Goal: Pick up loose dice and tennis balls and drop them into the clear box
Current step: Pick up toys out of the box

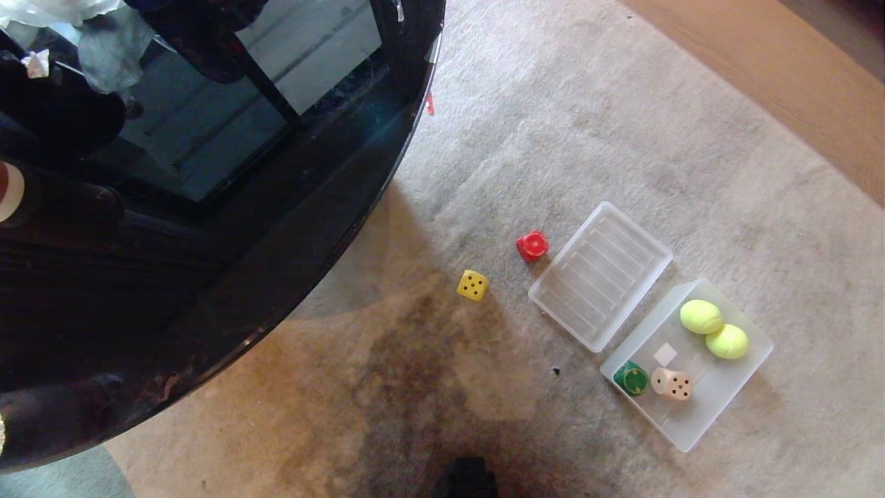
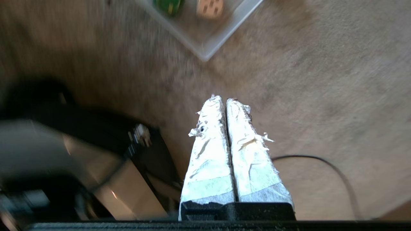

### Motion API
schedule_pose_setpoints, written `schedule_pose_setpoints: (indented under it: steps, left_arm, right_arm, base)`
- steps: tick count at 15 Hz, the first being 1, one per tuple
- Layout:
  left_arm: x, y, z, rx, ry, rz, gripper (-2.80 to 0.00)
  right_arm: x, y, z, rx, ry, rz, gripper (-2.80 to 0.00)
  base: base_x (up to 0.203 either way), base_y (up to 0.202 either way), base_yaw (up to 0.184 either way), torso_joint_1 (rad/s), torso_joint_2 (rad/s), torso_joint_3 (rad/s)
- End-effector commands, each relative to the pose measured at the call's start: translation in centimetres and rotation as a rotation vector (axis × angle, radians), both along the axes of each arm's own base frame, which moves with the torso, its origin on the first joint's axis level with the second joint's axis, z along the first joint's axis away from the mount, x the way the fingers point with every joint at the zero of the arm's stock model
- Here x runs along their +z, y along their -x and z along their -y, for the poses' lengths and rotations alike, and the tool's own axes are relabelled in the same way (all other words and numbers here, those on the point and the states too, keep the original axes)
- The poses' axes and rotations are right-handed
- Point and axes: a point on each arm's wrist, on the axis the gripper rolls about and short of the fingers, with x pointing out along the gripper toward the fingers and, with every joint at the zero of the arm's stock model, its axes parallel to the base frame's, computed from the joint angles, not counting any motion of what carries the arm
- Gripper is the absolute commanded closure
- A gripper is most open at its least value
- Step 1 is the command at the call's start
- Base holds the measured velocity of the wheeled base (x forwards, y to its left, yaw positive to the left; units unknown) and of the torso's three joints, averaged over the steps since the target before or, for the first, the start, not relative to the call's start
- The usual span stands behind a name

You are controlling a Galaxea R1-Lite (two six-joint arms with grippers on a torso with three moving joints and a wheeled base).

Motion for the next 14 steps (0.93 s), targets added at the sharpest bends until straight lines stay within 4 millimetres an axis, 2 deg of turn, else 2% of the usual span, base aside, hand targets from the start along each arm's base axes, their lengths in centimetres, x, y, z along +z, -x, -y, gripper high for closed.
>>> schedule_pose_setpoints:
  steps: [1,3,5,11,14]
  left_arm:
    - [0.0,0.0,0.0,0.0,0.0,0.0,0.0]
    - [0.0,0.0,0.0,0.0,0.0,0.0,0.0]
    - [0.0,0.0,0.0,0.0,0.0,0.0,0.0]
    - [0.0,0.0,0.0,0.0,0.0,0.0,0.0]
    - [0.0,0.0,0.0,0.0,0.0,0.0,0.0]
  right_arm:
    - [-1.2,1.7,-0.2,0.039,0.041,0.061,0.0]
    - [-2.5,1.3,-0.2,0.066,0.008,0.072,0.0]
    - [-2.4,1.0,-0.2,0.067,0.016,0.14,0.0]
    - [-2.5,1.0,-0.2,0.08,0.023,0.132,0.0]
    - [-2.5,1.7,-0.2,0.16,0.023,0.187,0.0]
  base:
    - [0.0,0.0,0.0,0.0,0.0,0.0]
    - [0.0,0.0,0.0,0.0,0.0,0.0]
    - [0.0,0.0,0.0,0.0,0.0,0.0]
    - [0.0,0.0,0.0,0.0,0.0,0.0]
    - [0.0,0.0,0.0,0.0,0.0,0.0]
